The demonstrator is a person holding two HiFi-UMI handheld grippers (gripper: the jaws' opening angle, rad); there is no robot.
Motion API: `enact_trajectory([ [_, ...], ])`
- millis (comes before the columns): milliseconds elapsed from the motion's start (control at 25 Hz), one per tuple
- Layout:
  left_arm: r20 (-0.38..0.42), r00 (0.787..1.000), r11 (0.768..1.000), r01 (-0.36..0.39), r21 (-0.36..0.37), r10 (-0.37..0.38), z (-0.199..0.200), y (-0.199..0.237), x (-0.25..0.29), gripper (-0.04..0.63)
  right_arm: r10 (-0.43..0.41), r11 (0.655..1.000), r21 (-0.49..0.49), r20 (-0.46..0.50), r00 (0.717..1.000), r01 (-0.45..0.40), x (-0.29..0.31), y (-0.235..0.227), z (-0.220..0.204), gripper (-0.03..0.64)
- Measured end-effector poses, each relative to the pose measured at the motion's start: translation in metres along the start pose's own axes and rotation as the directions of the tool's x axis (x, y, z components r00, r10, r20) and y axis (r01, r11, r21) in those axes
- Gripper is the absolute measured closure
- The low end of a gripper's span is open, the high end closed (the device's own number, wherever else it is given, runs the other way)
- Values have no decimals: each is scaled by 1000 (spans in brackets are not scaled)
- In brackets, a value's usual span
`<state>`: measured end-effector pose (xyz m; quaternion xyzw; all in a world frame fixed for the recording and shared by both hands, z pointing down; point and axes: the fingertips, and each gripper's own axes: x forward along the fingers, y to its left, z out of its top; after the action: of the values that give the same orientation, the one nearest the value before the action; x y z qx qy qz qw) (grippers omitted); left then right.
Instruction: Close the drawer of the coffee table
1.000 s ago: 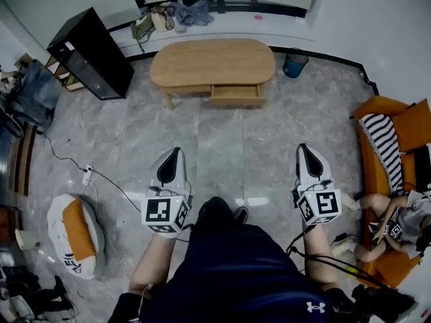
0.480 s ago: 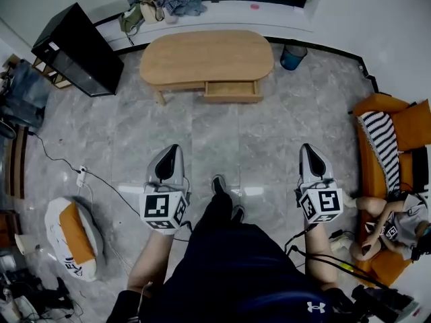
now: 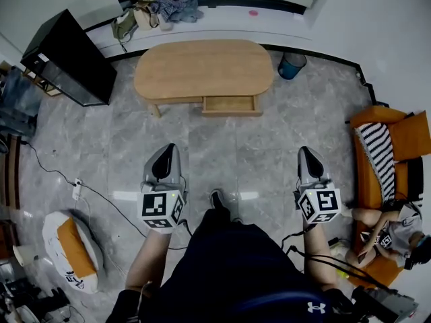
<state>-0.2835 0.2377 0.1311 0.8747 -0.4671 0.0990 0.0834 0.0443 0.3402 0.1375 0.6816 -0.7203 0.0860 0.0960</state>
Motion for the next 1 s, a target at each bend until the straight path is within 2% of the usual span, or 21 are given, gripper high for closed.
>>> enact_trajectory([
  [320, -22, 1000, 1000, 12, -8, -12, 2, 39, 44, 594, 4, 1000, -2, 5, 1000, -4, 54, 14, 17, 615],
  [680, -38, 998, 999, 41, 3, -41, 6, 31, 101, 594, 10, 1000, 15, -31, 999, -10, 95, -13, 5, 615],
  [840, -33, 999, 1000, 4, 7, -3, 10, 33, 125, 594, 62, 998, 24, -32, 998, -62, 132, -25, 3, 615],
  [1000, -47, 997, 998, -68, -4, 68, 14, 45, 146, 595, 139, 990, 16, -38, 990, -139, 178, -34, 13, 615],
])
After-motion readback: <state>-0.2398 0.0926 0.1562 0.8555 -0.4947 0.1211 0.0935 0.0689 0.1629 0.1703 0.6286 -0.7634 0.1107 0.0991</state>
